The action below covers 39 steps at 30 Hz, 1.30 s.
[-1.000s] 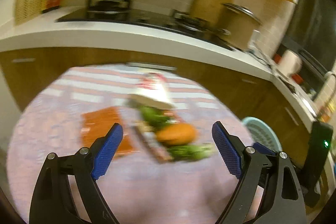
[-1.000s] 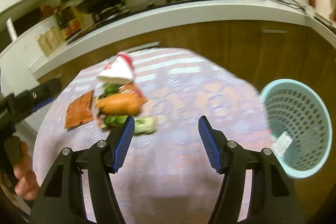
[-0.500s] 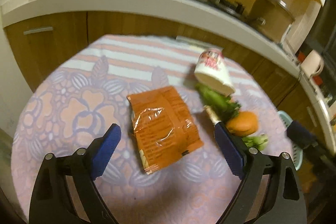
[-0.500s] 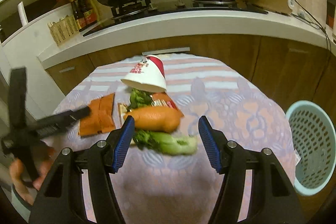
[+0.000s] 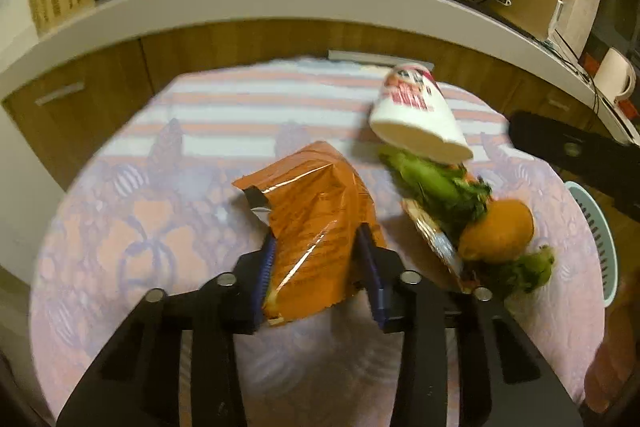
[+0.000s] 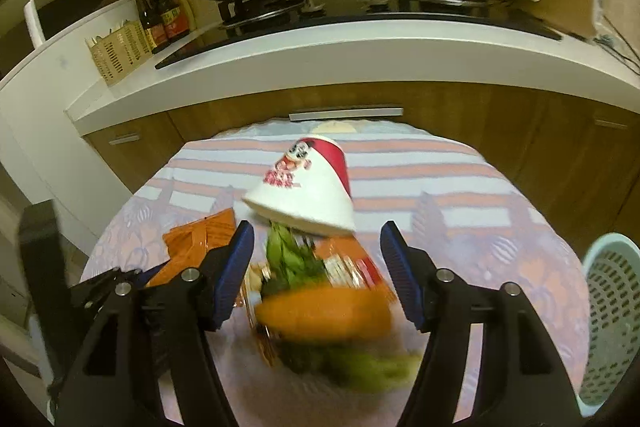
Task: Collect trash
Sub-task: 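Grasp the orange snack packet with the left tool while the right tool grasps the paper cup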
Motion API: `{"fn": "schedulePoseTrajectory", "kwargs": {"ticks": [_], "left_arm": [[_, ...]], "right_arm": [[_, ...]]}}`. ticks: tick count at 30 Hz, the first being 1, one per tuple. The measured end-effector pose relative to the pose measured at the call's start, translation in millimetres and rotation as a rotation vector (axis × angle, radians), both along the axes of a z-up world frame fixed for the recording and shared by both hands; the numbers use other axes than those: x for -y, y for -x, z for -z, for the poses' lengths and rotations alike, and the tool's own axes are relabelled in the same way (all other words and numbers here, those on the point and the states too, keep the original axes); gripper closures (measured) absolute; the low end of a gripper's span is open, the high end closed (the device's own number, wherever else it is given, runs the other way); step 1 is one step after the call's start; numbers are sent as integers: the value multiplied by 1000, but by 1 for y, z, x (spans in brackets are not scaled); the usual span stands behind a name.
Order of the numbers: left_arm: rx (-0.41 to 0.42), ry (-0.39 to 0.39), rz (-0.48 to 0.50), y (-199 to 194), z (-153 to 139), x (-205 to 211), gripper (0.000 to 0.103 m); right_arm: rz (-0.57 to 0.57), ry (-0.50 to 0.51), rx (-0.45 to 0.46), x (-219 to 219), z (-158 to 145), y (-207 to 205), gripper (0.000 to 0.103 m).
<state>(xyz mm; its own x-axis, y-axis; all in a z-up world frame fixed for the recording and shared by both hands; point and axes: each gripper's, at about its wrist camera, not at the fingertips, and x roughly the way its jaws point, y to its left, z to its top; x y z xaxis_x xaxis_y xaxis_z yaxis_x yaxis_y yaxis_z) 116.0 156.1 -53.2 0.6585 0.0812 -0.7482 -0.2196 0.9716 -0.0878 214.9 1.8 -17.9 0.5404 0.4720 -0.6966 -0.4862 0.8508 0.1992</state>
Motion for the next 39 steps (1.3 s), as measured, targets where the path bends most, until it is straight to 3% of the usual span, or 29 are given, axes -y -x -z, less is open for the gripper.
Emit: {"fn": "schedulePoseTrajectory", "kwargs": {"ticks": [3, 9, 17, 21, 27, 29, 31, 33, 39], "left_arm": [[30, 20, -4, -4, -9, -9, 79], [106, 121, -37, -11, -4, -33, 79], [121, 121, -46, -14, -4, -31, 79], [125, 128, -44, -14, -5, -32, 79], [128, 146, -49, -11, -3, -36, 79], [127, 144, -49, -11, -3, -36, 79], [129, 143, -50, -11, -4, -36, 79], [132, 141, -50, -11, -4, -36, 79], [160, 154, -33, -4, -9, -31, 79]], "right_arm": [[3, -10, -35, -15, 4, -20, 35], [35, 10, -121, -37, 22, -56, 32], [30, -8, -256, -55, 52, -78, 32], [29, 14, -228, -61, 51, -77, 32], [32, -27, -223, -59, 45, -74, 42], [27, -35, -218, -57, 43, -72, 51], [11, -30, -212, -58, 41, -70, 68], [2, -29, -197, -59, 39, -66, 74], [9, -10, -93, -49, 15, -47, 74]]}}
